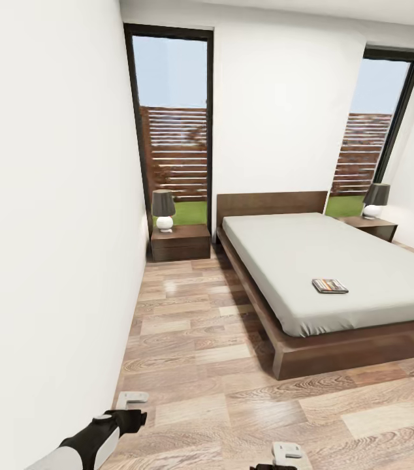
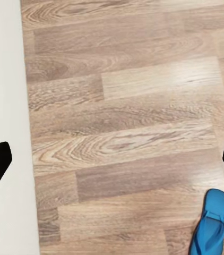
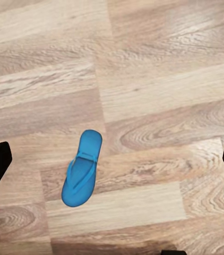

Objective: In the bedroom, move the book from the bed onto either nightstand, and place the two sandals side by side next to the bed.

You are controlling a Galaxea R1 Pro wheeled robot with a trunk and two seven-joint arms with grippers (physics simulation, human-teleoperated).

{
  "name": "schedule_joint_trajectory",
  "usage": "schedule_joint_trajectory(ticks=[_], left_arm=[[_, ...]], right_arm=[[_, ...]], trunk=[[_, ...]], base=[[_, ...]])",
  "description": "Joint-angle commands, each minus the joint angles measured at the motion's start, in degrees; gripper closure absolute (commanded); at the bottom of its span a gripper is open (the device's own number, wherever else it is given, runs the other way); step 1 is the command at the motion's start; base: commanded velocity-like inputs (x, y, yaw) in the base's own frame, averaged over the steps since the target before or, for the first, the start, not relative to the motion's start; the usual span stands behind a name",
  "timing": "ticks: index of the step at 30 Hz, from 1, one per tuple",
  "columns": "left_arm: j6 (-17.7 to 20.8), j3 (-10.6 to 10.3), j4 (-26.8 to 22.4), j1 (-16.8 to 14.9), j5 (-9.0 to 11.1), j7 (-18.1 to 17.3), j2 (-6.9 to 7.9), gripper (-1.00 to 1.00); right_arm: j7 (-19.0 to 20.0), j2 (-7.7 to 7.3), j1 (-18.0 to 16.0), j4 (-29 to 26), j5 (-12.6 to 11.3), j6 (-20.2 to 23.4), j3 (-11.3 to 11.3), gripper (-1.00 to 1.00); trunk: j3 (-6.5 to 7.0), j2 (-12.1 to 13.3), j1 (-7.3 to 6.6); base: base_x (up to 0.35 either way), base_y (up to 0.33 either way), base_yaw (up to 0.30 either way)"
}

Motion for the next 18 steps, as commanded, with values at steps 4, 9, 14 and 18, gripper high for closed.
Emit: schedule_joint_trajectory(ticks=[4, 9, 14, 18], left_arm=[[0.38, 0.04, -0.13, -0.18, 0.05, -0.16, 0.05, -1.0], [0.39, 0.16, -0.13, -0.26, 0.12, -0.26, 0.1, -1.0], [0.36, 0.15, -0.13, -0.28, 0.12, -0.13, 0.03, -1.0], [0.35, 0.16, -0.07, -0.29, 0.15, -0.13, 0.06, -1.0]], right_arm=[[0.16, 0.06, 0.02, -0.11, -0.02, -0.19, -0.28, -1.0], [0.21, 0.07, 0.04, -0.1, -0.03, -0.44, -0.23, -1.0], [0.26, 0.14, 0.04, -0.08, -0.02, -0.51, -0.18, -1.0], [0.29, 0.2, 0.04, -0.07, -0.03, -0.54, -0.17, -1.0]], trunk=[[-0.06, -0.03, 0.0], [-0.06, -0.03, 0.0], [-0.06, -0.03, 0.0], [-0.06, -0.03, 0.0]], base=[[0.0, 0.0, 0.0], [0.0, 0.0, 0.0], [0.0, 0.0, 0.0], [0.0, 0.0, 0.0]])
